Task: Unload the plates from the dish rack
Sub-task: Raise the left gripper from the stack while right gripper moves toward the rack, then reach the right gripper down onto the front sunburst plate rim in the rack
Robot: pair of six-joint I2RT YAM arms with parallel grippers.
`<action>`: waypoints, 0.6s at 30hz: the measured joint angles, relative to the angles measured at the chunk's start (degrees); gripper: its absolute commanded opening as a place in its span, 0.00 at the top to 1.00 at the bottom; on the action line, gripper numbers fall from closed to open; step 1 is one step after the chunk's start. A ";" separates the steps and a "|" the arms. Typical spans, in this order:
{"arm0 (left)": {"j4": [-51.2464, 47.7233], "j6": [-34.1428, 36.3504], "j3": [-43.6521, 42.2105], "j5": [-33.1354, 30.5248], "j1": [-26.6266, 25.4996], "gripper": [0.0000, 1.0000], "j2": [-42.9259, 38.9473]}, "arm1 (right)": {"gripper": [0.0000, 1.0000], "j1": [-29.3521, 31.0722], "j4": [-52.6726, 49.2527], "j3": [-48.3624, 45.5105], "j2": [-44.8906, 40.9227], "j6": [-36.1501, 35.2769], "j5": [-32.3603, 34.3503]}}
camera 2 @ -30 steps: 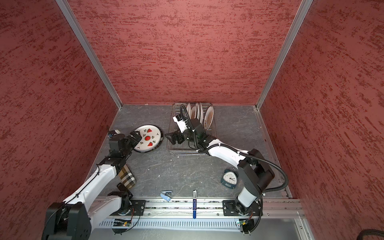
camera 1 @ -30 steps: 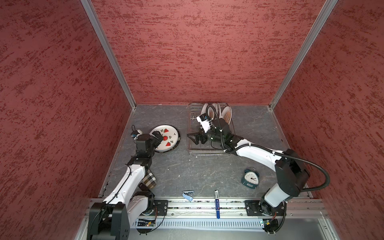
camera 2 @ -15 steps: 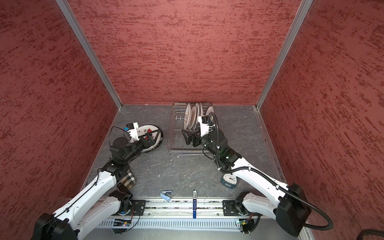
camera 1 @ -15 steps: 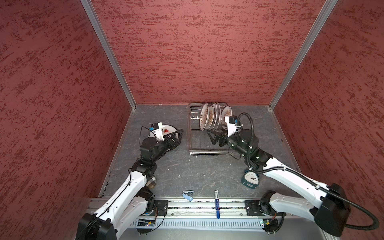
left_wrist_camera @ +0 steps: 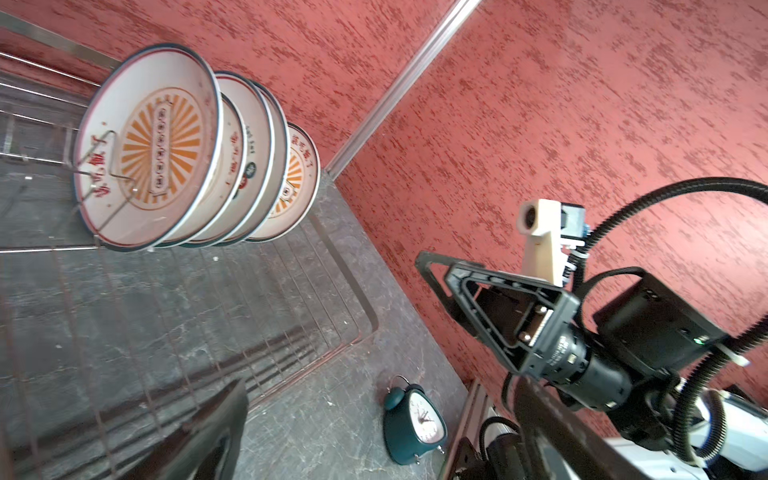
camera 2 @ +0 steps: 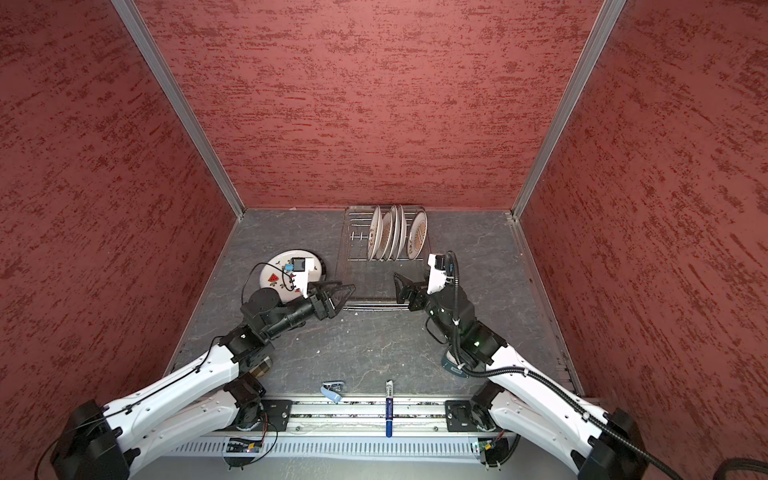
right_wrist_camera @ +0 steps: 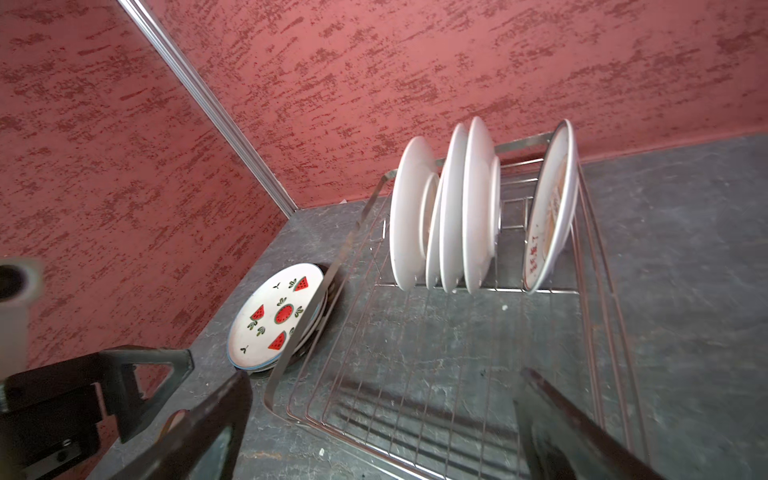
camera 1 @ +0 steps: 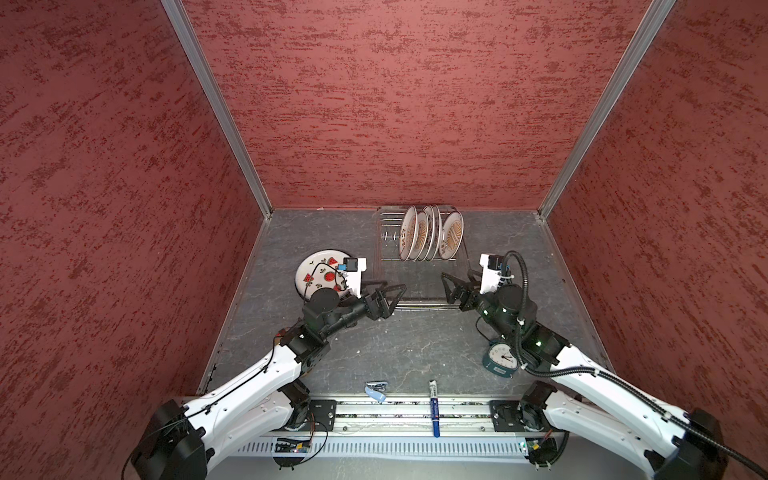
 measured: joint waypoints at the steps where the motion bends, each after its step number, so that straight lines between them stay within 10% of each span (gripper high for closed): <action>1: 0.85 0.07 0.02 -0.35 -0.83 0.01 0.35 | 0.01 0.00 -0.02 -0.55 -0.33 0.44 0.13; 18: 18.03 -2.56 -7.87 -15.04 -4.48 0.01 6.91 | 0.03 -0.98 2.34 0.66 7.28 0.44 2.56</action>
